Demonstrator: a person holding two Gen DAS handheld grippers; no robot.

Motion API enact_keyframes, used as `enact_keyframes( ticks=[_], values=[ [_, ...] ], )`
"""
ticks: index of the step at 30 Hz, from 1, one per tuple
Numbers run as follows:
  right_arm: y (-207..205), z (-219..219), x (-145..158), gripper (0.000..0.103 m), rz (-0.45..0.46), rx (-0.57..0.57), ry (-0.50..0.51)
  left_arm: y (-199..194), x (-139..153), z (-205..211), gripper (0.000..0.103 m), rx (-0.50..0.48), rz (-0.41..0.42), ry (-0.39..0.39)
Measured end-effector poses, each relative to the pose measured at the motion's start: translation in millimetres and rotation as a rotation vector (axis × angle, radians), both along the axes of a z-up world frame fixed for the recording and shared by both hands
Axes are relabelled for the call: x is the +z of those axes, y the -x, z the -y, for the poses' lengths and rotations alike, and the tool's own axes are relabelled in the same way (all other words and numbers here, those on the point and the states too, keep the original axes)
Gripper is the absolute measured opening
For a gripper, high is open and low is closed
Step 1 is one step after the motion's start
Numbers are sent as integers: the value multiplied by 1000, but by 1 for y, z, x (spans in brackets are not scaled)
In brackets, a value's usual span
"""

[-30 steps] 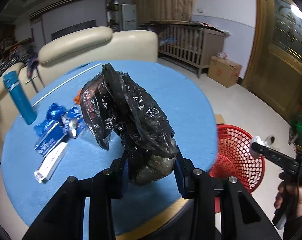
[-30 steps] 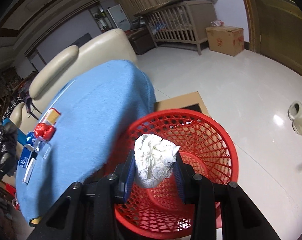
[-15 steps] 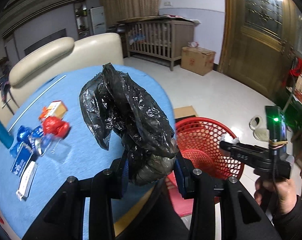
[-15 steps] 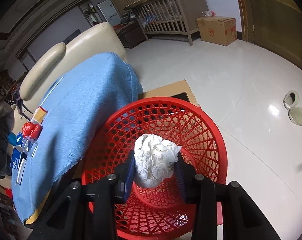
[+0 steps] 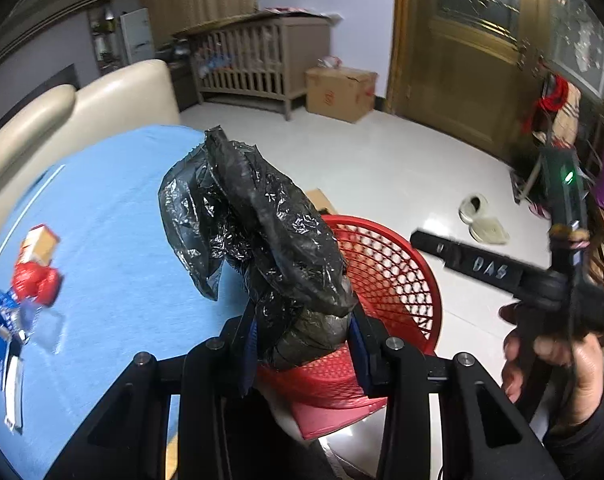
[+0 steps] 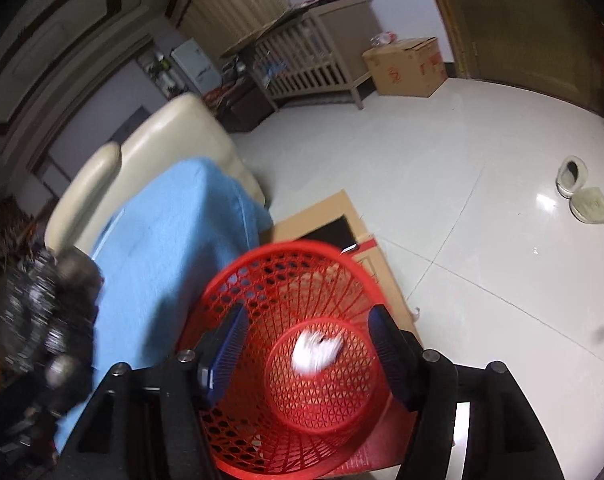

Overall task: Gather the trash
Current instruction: 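Lower the black bag into the red basket and open the left gripper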

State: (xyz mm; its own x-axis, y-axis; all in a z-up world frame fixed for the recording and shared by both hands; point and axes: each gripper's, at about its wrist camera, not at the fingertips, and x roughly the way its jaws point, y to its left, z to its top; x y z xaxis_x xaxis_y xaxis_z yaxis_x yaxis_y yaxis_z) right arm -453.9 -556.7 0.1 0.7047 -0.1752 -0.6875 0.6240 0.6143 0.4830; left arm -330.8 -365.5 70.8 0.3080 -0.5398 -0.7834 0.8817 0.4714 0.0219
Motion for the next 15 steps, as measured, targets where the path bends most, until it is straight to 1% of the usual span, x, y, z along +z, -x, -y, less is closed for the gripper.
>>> enact_keyframes(
  ticks=[3,4,5,6,8,10,15],
  values=[
    [9,7,6,67,28,-28,-10,2,-8,15,44,-24,-32,-24],
    [12,9,7,67,33,-33,-13,3,-11,19,57,-27,-39,-31],
    [13,10,8,67,37,-37,-16,3,-14,24,74,-31,-48,-45],
    [15,12,8,67,41,-42,-20,2,-17,27,79,-30,-45,-59],
    [19,15,8,67,45,-47,-22,1,-19,30,79,-25,-34,-69],
    [20,15,7,67,45,-49,-23,-2,-18,27,79,-19,-44,-66],
    [16,11,8,67,47,-36,-26,-20,-3,1,79,37,-34,-15]
  ],
)
